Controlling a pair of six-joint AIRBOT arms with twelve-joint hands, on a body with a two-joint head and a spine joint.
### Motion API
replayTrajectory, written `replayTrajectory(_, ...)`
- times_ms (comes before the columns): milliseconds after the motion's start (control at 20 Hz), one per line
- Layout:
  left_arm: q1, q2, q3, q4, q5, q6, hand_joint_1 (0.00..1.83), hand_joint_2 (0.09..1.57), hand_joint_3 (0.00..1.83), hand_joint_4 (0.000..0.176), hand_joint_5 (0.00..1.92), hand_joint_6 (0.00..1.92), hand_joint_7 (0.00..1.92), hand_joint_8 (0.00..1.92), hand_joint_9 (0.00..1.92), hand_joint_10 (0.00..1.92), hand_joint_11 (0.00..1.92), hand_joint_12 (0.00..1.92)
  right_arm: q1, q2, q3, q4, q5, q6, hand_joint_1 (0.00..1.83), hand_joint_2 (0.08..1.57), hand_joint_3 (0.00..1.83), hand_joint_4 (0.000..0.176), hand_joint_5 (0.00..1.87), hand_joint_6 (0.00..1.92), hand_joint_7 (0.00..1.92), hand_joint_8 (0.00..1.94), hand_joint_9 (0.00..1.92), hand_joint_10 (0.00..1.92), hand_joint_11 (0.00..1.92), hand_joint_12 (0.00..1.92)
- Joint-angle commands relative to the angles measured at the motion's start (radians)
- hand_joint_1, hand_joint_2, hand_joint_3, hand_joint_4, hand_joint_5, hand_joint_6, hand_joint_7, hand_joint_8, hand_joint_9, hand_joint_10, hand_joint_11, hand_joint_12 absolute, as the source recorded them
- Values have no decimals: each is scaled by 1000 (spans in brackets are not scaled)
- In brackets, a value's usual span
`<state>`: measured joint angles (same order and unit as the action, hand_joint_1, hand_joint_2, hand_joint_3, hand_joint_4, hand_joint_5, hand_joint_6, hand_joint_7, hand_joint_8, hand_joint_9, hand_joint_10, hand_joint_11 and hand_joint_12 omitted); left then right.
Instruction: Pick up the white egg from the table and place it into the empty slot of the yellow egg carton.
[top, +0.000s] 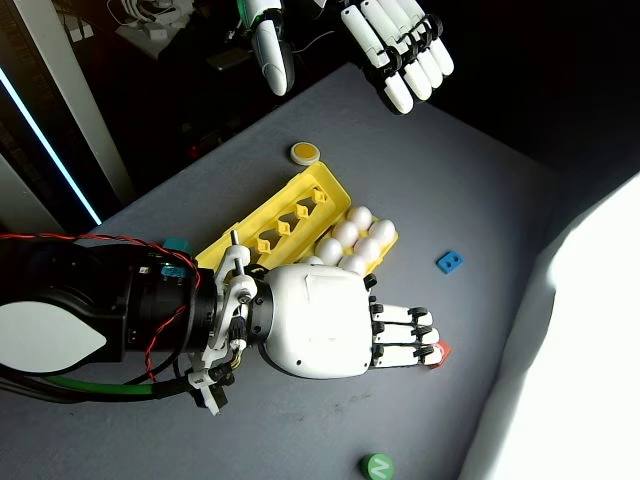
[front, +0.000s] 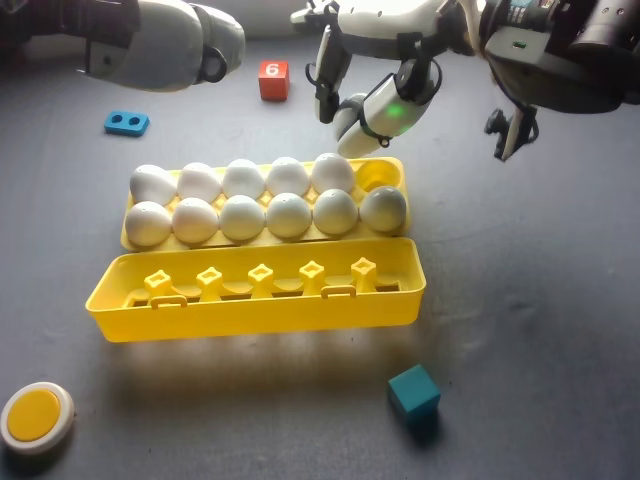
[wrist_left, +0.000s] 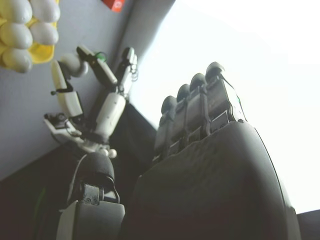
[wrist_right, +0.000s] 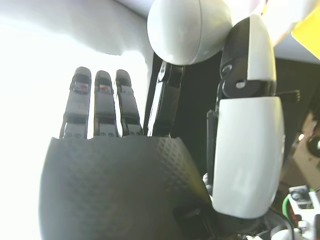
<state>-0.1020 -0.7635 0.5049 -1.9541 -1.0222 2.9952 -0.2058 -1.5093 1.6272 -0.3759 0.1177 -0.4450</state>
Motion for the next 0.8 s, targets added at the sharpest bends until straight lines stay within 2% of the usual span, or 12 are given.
replayTrajectory(0,-15,2,0,92,27,3,0,1276,0,0,72,5,45,4,9,2,0,0,2,9,-6,13,86,3,1094,1005,0,172,1235,559,91,1,0,0,0,0)
replayTrajectory(200,-15,2,0,92,27,3,0,1276,0,0,63,0,45,1,2,0,0,0,-22,14,-47,32,74,3,1086,1011,0,176,1211,604,82,0,0,0,0,0)
replayTrajectory(250,-15,2,0,92,27,3,0,1270,0,0,76,6,56,6,14,5,0,0,-28,15,-52,37,74,3,1094,1001,0,176,1243,552,101,2,0,0,0,0)
replayTrajectory(450,-15,2,0,92,27,3,0,1271,0,0,70,3,46,0,6,2,0,0,-43,17,-55,45,74,3,1083,1018,0,176,1194,636,101,3,0,0,0,0)
replayTrajectory(600,-15,2,0,92,27,3,0,1277,1,0,80,6,55,4,14,4,0,0,-46,26,-55,51,74,3,1074,1017,1,176,1188,627,120,1,0,0,0,0)
replayTrajectory(650,-15,2,0,92,27,3,0,1273,0,0,85,7,60,6,20,7,0,0,-46,29,-55,51,74,3,912,985,0,103,1051,308,90,0,0,0,0,0)
replayTrajectory(700,-15,2,0,92,27,3,0,1275,0,0,93,10,66,8,29,10,0,0,-46,31,-55,51,74,3,829,967,0,98,1013,128,90,0,0,0,0,0)
replayTrajectory(750,-15,2,0,92,27,3,0,1276,1,0,84,6,56,3,18,5,0,0,-45,34,-55,51,74,3,761,967,0,86,948,41,158,4,0,0,0,0)
